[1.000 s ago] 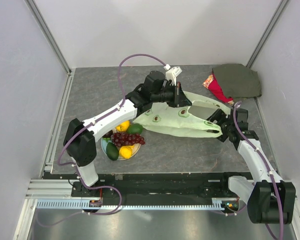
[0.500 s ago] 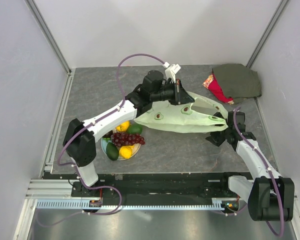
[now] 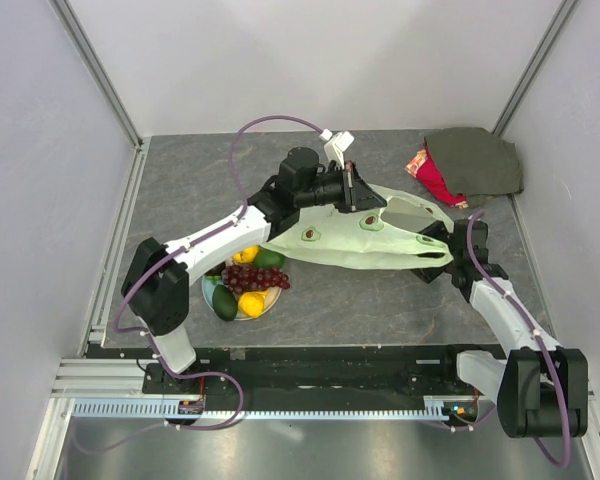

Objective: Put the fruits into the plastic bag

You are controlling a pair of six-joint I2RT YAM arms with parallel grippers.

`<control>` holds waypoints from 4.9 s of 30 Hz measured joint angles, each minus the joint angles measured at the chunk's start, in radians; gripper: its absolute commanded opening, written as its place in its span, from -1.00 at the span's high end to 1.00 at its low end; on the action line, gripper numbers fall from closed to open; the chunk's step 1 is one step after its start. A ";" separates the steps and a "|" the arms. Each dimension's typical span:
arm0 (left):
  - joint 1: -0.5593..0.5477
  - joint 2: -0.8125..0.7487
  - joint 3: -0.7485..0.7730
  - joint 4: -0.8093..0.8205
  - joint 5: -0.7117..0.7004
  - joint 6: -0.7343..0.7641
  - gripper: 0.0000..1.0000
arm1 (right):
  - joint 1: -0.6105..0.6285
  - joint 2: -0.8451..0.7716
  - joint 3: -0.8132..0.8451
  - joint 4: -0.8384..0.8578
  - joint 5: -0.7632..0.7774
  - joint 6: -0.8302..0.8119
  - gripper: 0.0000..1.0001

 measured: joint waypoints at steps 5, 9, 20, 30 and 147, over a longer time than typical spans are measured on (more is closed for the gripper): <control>0.009 -0.001 -0.001 0.008 -0.005 0.000 0.97 | 0.026 -0.086 0.018 -0.052 0.040 0.035 -0.68; 0.012 0.028 0.020 0.010 -0.012 0.000 0.97 | 0.026 -0.193 0.053 -0.088 0.065 0.068 -0.78; 0.029 0.167 0.126 0.006 -0.065 0.000 0.97 | 0.027 -0.353 0.101 -0.259 0.152 0.137 -0.89; 0.075 0.165 0.114 0.075 -0.071 -0.056 0.97 | 0.027 -0.351 0.060 -0.221 0.178 0.192 -0.90; -0.033 0.402 0.742 -0.420 0.056 0.343 -0.80 | 0.011 -0.067 0.675 -0.374 -0.090 -0.550 1.00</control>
